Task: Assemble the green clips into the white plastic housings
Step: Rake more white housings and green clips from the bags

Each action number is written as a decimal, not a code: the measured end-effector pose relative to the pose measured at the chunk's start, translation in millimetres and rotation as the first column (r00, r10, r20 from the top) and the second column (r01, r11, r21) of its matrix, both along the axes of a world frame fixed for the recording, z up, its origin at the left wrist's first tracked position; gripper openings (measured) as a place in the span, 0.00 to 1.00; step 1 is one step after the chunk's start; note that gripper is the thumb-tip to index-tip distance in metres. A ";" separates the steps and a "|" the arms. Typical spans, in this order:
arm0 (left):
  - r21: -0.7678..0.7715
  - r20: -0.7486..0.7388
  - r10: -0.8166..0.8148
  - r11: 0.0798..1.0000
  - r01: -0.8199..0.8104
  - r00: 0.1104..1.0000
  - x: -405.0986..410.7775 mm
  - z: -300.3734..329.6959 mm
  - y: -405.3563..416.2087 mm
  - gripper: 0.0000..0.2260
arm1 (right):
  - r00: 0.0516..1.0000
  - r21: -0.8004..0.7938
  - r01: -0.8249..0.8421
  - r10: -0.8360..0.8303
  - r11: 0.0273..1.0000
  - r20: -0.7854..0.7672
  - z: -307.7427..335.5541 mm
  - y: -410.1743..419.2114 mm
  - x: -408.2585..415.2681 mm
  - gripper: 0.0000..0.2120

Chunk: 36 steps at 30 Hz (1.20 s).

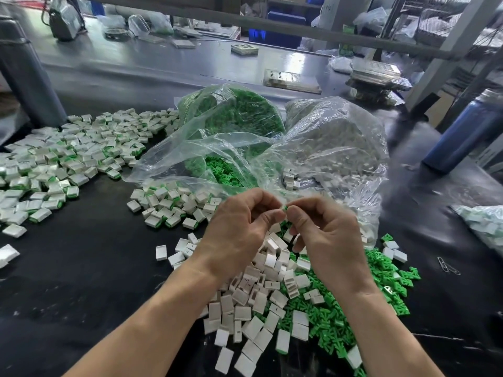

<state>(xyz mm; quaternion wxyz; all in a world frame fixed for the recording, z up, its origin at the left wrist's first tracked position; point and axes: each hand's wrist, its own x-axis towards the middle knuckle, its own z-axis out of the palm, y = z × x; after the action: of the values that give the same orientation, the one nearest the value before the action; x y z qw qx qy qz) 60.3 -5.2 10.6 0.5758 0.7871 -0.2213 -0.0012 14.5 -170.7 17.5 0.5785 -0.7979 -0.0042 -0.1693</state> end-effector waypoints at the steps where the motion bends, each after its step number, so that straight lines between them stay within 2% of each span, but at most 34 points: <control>1: 0.003 0.004 0.000 1.000 0.000 1.000 0.1 0.2 0.2 0.04 | 1.000 0.007 0.001 -0.001 1.000 -0.006 -0.7 0.1 0.2 0.05; 12: -0.003 0.023 0.030 1.000 -0.029 0.999 2.7 -1.6 -0.2 0.04 | 1.000 0.084 -0.006 0.007 0.996 -0.017 -4.5 2.2 3.2 0.05; 15: -0.008 0.057 0.024 1.000 -0.023 0.998 0.9 -3.2 -0.8 0.05 | 0.999 0.146 0.005 0.002 0.989 -0.052 -6.4 1.8 4.1 0.05; 18: 0.034 0.135 0.012 0.999 -0.016 0.991 -2.4 -3.5 -0.5 0.11 | 0.996 0.240 -0.006 0.025 0.971 -0.080 -7.5 -0.2 3.3 0.07; 22: 0.036 0.163 0.013 0.999 -0.019 0.987 -2.3 -3.1 0.9 0.10 | 0.992 0.320 -0.041 0.076 0.947 -0.098 -6.0 -2.9 3.0 0.08; 28: 0.020 0.133 0.045 0.999 -0.048 0.990 0.7 -3.3 4.1 0.09 | 0.985 0.284 -0.114 0.146 0.952 -0.094 -5.8 -7.1 2.4 0.03; 33: 0.063 0.101 0.013 0.998 -0.020 0.995 0.7 -4.1 4.7 0.09 | 0.971 0.294 -0.171 0.212 0.940 -0.114 -6.8 -8.2 3.4 0.11; 36: 0.076 0.096 -0.017 0.997 0.010 0.995 -0.7 -2.2 4.3 0.09 | 0.959 0.322 -0.193 0.247 0.927 -0.137 -7.4 -8.1 3.7 0.12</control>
<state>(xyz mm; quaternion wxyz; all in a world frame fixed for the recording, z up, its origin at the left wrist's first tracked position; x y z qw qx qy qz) 59.6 -0.9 8.4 0.5341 0.8060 -0.2539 0.0245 18.2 -178.8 10.0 0.7082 -0.7052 -0.0168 -0.0310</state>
